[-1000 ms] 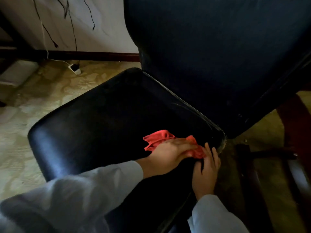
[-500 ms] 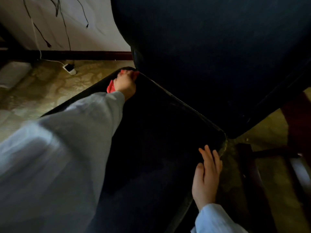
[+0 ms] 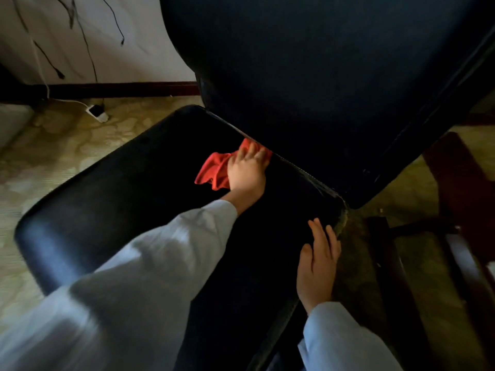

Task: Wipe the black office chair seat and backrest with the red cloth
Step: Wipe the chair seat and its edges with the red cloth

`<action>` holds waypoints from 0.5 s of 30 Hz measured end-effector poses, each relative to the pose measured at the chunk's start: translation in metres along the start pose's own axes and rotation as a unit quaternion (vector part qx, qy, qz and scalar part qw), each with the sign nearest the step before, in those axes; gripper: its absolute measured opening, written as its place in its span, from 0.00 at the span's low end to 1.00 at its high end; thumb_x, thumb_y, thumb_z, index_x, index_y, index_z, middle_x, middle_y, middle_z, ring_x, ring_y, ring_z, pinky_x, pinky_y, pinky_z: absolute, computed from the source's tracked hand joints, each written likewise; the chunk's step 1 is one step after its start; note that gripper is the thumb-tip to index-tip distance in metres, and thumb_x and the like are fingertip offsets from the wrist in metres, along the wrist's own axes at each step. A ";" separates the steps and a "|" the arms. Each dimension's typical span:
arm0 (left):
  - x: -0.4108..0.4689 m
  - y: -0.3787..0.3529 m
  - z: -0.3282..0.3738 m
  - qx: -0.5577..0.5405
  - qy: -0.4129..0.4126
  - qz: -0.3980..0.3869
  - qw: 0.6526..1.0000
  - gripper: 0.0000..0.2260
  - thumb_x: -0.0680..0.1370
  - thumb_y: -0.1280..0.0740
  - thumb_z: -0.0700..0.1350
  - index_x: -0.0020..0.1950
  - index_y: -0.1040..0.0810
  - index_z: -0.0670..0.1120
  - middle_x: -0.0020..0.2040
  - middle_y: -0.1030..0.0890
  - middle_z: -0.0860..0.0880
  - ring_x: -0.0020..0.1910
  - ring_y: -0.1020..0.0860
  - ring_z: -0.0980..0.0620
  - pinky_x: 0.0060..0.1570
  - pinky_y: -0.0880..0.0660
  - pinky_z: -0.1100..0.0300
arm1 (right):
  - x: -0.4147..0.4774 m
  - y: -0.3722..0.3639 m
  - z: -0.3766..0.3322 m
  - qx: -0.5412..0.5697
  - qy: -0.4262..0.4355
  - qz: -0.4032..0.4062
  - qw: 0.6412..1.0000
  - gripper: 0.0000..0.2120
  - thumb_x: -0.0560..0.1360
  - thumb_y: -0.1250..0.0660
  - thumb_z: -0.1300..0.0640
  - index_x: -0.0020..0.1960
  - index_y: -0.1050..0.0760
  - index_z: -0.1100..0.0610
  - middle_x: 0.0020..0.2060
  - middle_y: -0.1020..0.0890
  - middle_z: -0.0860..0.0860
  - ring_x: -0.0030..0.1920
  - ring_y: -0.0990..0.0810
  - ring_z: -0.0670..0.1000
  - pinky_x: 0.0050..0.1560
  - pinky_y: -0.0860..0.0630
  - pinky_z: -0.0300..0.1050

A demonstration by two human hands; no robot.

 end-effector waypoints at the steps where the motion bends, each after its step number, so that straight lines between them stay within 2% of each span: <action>1: -0.008 -0.003 0.011 -0.007 -0.005 -0.017 1.000 0.18 0.82 0.46 0.49 0.71 0.34 0.51 0.74 0.36 0.49 0.74 0.43 0.47 0.68 0.42 0.51 | 0.000 0.001 -0.002 0.014 -0.008 -0.002 1.000 0.28 0.73 0.52 0.48 0.69 0.32 0.55 0.68 0.31 0.49 0.70 0.42 0.48 0.72 0.48 0.60; 4: -0.034 -0.012 0.046 -0.009 -0.033 -0.068 0.997 0.19 0.82 0.47 0.51 0.73 0.37 0.52 0.76 0.41 0.49 0.76 0.47 0.47 0.71 0.46 0.50 | -0.002 0.004 0.000 0.070 -0.068 -0.035 0.995 0.24 0.72 0.48 0.51 0.69 0.37 0.45 0.70 0.35 0.51 0.70 0.44 0.48 0.71 0.46 0.63; 7: -0.057 -0.019 0.076 0.003 -0.069 -0.106 0.992 0.20 0.82 0.48 0.51 0.74 0.39 0.52 0.77 0.43 0.49 0.76 0.48 0.47 0.71 0.48 0.51 | -0.003 0.008 0.000 0.166 -0.114 -0.068 0.977 0.25 0.71 0.46 0.54 0.60 0.40 0.28 0.69 0.36 0.44 0.72 0.44 0.46 0.73 0.46 0.59; 9: -0.075 -0.017 0.094 0.026 -0.118 -0.126 0.985 0.20 0.82 0.48 0.51 0.74 0.40 0.52 0.77 0.44 0.50 0.76 0.49 0.47 0.71 0.50 0.51 | -0.006 0.012 0.000 0.247 -0.163 -0.064 0.953 0.26 0.70 0.46 0.54 0.55 0.38 0.22 0.70 0.36 0.42 0.72 0.40 0.47 0.72 0.41 0.57; 10: -0.085 -0.016 0.103 0.034 -0.145 -0.140 0.979 0.19 0.82 0.48 0.50 0.74 0.40 0.53 0.77 0.45 0.50 0.76 0.49 0.47 0.72 0.50 0.51 | -0.007 0.013 0.001 0.271 -0.187 -0.054 0.943 0.26 0.70 0.46 0.54 0.55 0.37 0.23 0.71 0.36 0.44 0.71 0.38 0.48 0.71 0.39 0.58; 12: -0.109 -0.015 0.111 0.042 -0.191 -0.179 0.964 0.20 0.82 0.48 0.49 0.74 0.41 0.54 0.77 0.46 0.51 0.76 0.50 0.49 0.72 0.52 0.51 | -0.013 0.020 0.003 0.275 -0.210 -0.012 0.938 0.25 0.71 0.47 0.54 0.61 0.36 0.28 0.71 0.35 0.46 0.70 0.36 0.49 0.70 0.37 0.58; 15: -0.143 -0.010 0.110 0.061 -0.251 -0.205 0.944 0.20 0.82 0.47 0.49 0.75 0.43 0.55 0.77 0.47 0.53 0.76 0.50 0.49 0.72 0.52 0.52 | -0.021 0.036 -0.002 0.211 -0.180 0.046 0.960 0.27 0.73 0.47 0.56 0.72 0.39 0.46 0.67 0.31 0.52 0.67 0.33 0.51 0.69 0.36 0.52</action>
Point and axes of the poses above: each hand's wrist, its own x-axis towards the middle knuckle, its own y-axis out of the back of the hand, z = x × y, the point moved 6 cm from there along x, towards the middle knuckle
